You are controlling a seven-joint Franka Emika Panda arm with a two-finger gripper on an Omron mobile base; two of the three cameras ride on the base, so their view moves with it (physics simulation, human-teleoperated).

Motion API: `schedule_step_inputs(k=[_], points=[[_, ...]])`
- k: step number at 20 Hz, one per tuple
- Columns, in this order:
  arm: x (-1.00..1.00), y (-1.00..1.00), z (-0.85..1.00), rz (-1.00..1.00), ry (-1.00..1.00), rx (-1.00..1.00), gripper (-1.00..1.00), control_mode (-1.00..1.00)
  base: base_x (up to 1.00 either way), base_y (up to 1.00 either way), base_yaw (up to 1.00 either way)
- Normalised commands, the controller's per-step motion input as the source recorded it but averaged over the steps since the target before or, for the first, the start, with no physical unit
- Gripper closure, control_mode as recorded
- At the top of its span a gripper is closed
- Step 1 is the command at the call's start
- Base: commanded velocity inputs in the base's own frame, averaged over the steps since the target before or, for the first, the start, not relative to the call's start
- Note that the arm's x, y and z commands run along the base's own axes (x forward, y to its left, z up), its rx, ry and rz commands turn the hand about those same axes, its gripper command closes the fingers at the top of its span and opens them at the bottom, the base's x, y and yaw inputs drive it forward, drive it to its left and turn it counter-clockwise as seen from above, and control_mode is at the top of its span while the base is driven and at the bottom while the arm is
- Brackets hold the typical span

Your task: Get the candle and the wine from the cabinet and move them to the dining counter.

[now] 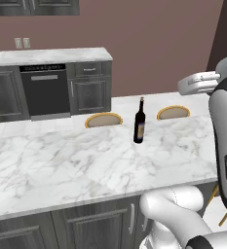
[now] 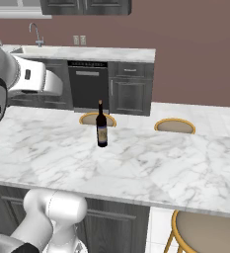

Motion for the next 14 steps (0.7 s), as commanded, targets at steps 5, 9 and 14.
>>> schedule_step_inputs(k=[5,9,14], points=[[0.00,0.00,0.00,0.00,0.00,0.00,-1.00,1.00,-0.51,-0.05,-0.03],[0.00,0.00,0.00,0.00,0.00,0.00,-1.00,1.00,-1.00,-0.33,-0.29],[0.00,0.00,0.00,0.00,0.00,0.00,-1.00,1.00,-0.94,-0.22,-0.59]])
